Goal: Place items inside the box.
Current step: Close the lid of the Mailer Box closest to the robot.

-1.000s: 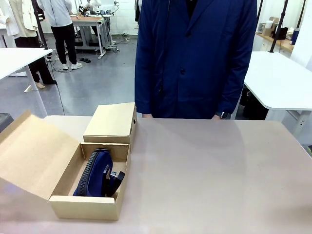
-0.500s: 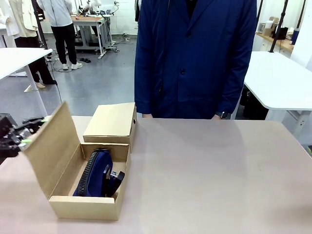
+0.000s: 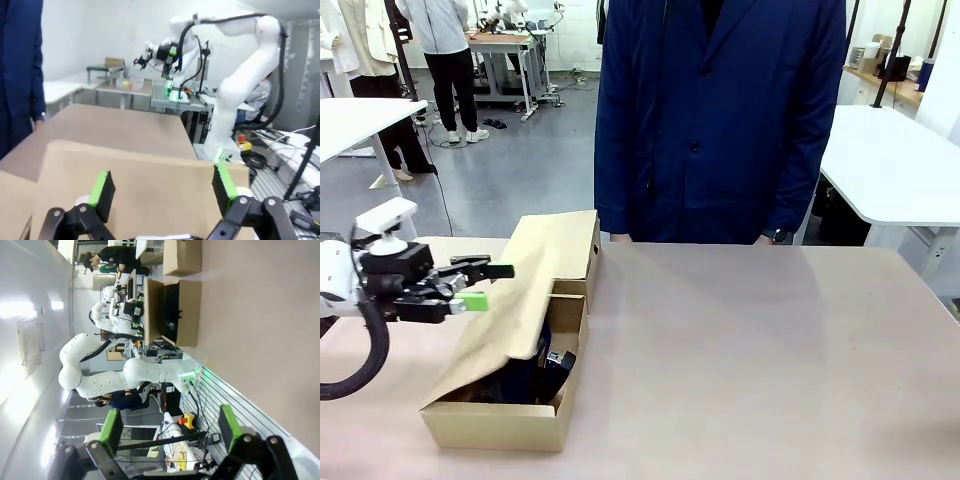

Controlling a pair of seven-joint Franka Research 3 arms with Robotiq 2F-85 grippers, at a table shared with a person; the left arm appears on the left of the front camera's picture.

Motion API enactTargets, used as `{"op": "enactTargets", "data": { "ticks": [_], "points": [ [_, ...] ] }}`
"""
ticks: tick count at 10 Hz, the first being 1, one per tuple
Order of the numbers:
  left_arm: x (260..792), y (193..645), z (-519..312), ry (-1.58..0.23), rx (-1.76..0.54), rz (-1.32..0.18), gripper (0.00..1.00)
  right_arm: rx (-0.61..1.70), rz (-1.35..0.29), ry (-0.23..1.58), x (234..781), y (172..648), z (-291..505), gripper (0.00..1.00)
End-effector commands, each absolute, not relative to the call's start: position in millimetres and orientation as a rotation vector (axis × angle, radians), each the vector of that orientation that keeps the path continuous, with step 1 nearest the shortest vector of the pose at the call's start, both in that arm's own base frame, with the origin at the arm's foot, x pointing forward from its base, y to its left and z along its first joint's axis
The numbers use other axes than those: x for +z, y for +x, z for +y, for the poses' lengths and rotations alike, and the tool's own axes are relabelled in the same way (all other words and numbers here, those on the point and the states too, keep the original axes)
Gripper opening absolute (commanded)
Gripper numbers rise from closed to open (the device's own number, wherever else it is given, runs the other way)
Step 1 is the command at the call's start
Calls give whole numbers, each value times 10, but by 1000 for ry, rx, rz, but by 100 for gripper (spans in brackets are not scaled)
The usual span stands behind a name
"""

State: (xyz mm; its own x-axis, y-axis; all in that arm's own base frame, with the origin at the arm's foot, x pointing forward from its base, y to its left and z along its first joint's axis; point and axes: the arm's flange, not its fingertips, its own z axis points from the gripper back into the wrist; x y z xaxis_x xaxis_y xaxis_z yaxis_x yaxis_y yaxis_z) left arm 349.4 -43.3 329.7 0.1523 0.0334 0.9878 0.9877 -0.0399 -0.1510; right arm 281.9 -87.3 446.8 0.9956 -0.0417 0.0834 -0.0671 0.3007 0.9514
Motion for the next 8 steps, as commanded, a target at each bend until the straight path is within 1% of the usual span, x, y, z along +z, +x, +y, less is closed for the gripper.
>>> {"op": "enactTargets", "data": {
  "ticks": [1, 4, 7, 8],
  "points": [
    [3245, 3115, -712, -1306, -1103, -1063, 100, 28, -110, 1282, 4487, 2829, -866, 100],
    [3039, 3025, -773, -1158, -1193, -1066, 100, 28, -110, 1282, 4487, 2829, -866, 100],
    [2833, 2919, -814, -982, -1333, -1153, 100, 28, -110, 1282, 4487, 2829, -866, 100],
    [2785, 2895, -794, -967, -1384, -1156, 100, 28, -110, 1282, 4487, 2829, -866, 100]
  ]
}}
